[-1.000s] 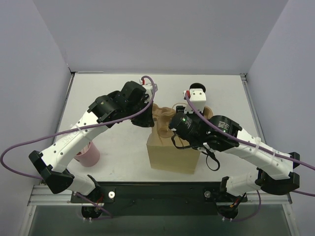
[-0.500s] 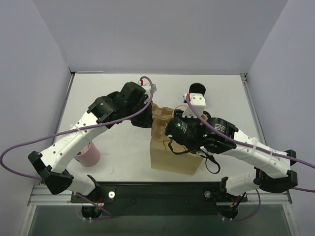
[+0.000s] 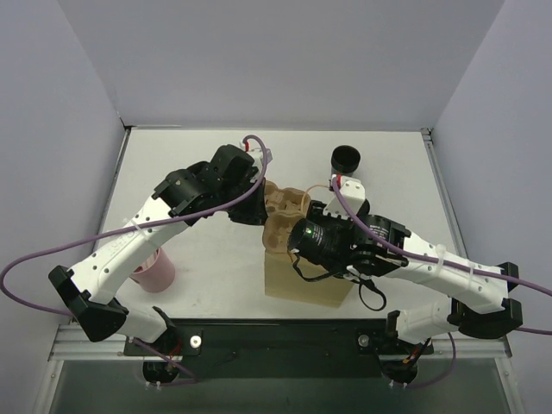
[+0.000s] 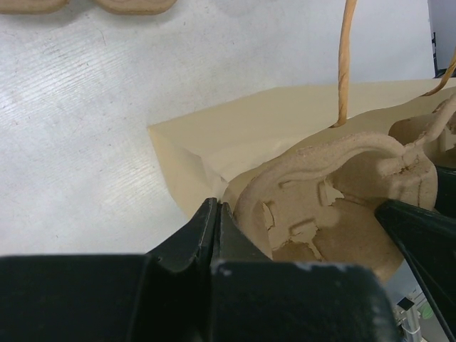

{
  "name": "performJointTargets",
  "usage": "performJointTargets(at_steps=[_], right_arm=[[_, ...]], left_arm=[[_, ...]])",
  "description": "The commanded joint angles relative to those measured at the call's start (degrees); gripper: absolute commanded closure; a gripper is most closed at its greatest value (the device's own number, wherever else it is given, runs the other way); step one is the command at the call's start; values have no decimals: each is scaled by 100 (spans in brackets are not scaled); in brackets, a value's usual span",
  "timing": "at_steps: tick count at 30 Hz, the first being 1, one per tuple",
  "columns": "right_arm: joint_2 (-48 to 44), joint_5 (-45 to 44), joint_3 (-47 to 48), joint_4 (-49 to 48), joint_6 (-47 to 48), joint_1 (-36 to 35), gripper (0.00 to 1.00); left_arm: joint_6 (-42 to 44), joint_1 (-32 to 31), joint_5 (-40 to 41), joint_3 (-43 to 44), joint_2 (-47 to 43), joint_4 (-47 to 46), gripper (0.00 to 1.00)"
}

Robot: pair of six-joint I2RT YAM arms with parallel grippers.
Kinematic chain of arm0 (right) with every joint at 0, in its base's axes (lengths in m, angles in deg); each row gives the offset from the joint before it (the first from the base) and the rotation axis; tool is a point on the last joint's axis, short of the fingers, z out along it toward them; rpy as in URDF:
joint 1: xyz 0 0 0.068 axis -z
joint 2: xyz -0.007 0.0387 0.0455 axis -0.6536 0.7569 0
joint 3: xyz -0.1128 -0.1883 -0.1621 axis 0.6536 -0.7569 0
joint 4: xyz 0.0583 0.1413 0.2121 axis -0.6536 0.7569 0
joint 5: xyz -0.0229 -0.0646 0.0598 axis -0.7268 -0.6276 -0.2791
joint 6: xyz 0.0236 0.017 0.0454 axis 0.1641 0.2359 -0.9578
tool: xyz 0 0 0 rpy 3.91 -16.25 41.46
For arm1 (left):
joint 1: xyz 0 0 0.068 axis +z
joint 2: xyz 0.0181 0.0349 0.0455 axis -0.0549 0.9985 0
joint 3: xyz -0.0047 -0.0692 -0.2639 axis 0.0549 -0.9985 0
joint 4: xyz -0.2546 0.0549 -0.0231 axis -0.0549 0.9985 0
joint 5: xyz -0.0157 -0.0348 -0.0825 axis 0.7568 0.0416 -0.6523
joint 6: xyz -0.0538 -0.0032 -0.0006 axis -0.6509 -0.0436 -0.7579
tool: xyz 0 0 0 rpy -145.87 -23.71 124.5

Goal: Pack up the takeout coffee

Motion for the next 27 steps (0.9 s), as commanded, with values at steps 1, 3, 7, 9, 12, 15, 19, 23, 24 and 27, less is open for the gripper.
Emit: performJointTargets(at_steps=[1,3,7,9,12,15,19,23,24,27], right_arm=[[-187,-162,-286,244,-461,-63,75],[-292,-206,-461,261,-601,-63,75],[-450,-232,-699,270,-813,-63,75],[-486,-224,-743,270,-857,-63,75],[-468,-223,-813,262,-927,-63,75],[-424,-223,-884,262,-997,-63,75],[-477,-259,-1016,270,-1103,-63,75],[-661,-320,-1121,270,-1235,-63,76],[-670,-329,-1130,262,-1235,-63,76],[-741,-399,-1086,270,-1174,-63,76]], left_arm=[[-95,16,-41,-33,-178,-66,100],[-103,16,-41,-33,-169,-58,100],[-103,16,-50,-24,-178,-49,100],[-112,16,-50,-24,-186,-49,100],[-130,16,-94,-59,-204,-84,100],[-147,7,-94,-77,-213,-93,100],[-147,7,-85,-103,-204,-101,100],[-130,7,-94,-86,-169,-101,100],[-130,7,-77,-59,-160,-101,100],[-121,7,-76,-15,-134,-66,100]])
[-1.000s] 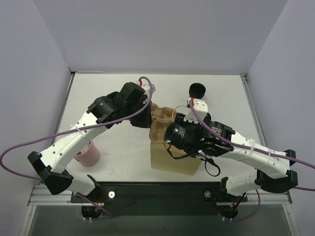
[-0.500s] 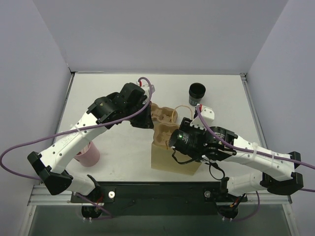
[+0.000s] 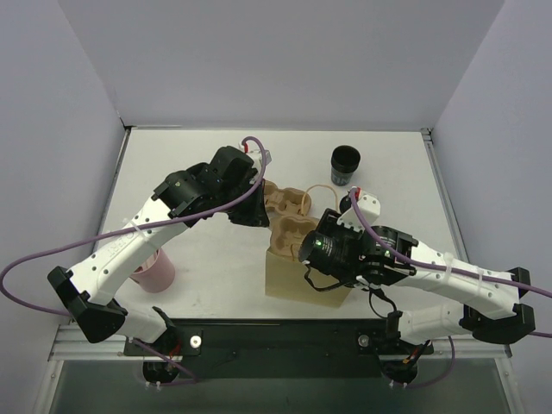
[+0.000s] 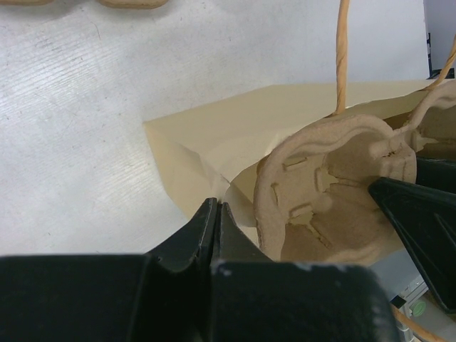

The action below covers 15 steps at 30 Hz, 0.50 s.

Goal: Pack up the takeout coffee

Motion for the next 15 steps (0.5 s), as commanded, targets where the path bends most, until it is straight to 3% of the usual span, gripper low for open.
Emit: performJointTargets(at_steps=[1,15], right_arm=[[-192,-371,-68,364,-41,-43,76],[-34,-371,3,443,161,-43,76]], left_arm=[[-14,16,-20,98,-64,-53,100],[4,7,42,169,15,-18,100]])
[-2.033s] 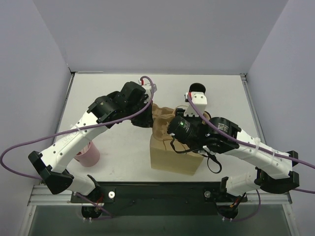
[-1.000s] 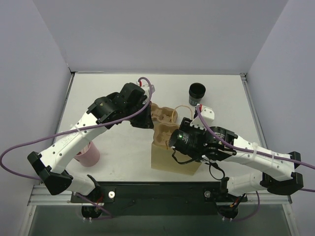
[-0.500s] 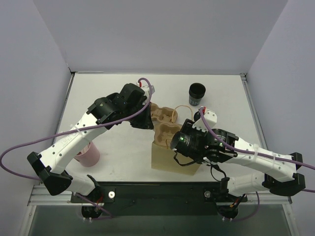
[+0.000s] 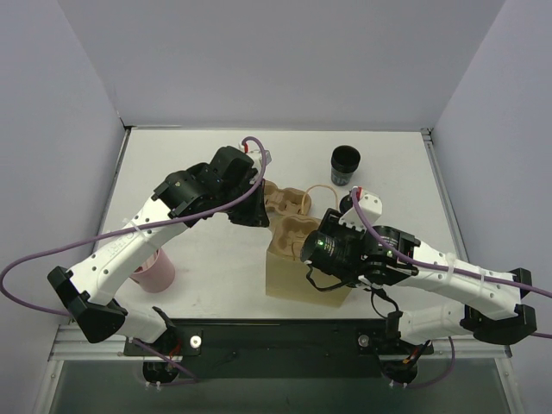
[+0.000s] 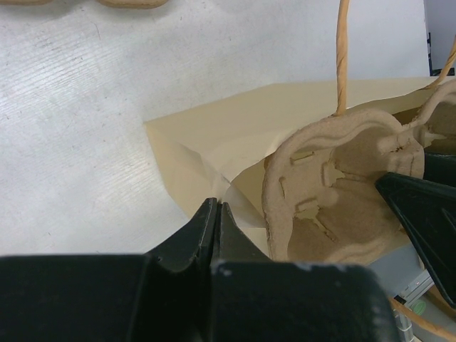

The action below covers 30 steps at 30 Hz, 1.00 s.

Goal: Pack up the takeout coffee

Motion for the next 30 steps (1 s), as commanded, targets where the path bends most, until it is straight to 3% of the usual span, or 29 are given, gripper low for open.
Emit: performJointTargets(at_steps=[1,30], right_arm=[[16,-360,-6,382,39,-43,76],[-28,-474,240,400,144,-52,76]], left_arm=[[12,7,42,169,24,-20,100],[48,7,139,186,112,6,100]])
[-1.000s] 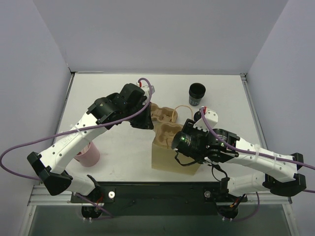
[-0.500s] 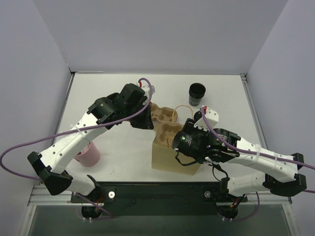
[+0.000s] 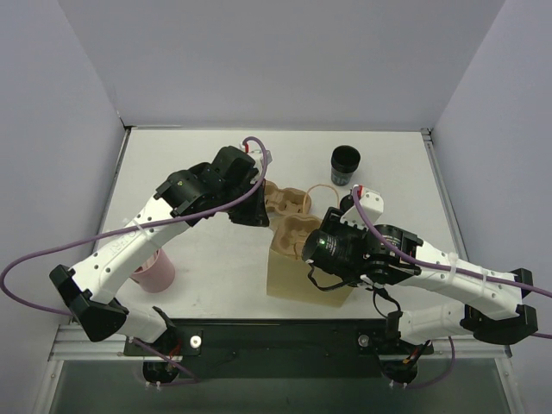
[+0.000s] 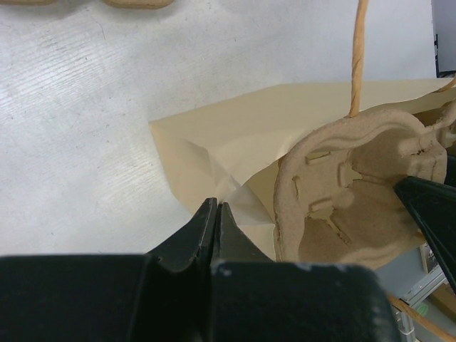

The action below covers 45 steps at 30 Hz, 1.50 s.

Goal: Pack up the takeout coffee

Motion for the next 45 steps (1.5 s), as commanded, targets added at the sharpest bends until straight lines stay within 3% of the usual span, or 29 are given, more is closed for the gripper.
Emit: performJointTargets(at_steps=[1,11,15,18,31,45], right_arm=[[-63,-369,124,321,-15,-43,75],[77,-229,80,260,2,-43,76],[236,-159,72,-47,186,-43,76],[218,-159,-42,-214,239,-34,75],[183,114,-561,-830,714,80,75],[-89,562,-878,-1041,828,89,75]], left_arm=[[43,7,75,193,66,-5,100],[17,16,-214,280,-4,-267,100],[-71,7,-312,526,-127,-339,83],[-45,7,-145,580,-215,-295,78],[219,25,312,237,-391,-146,64],[632,16,989,105,-452,-22,57]])
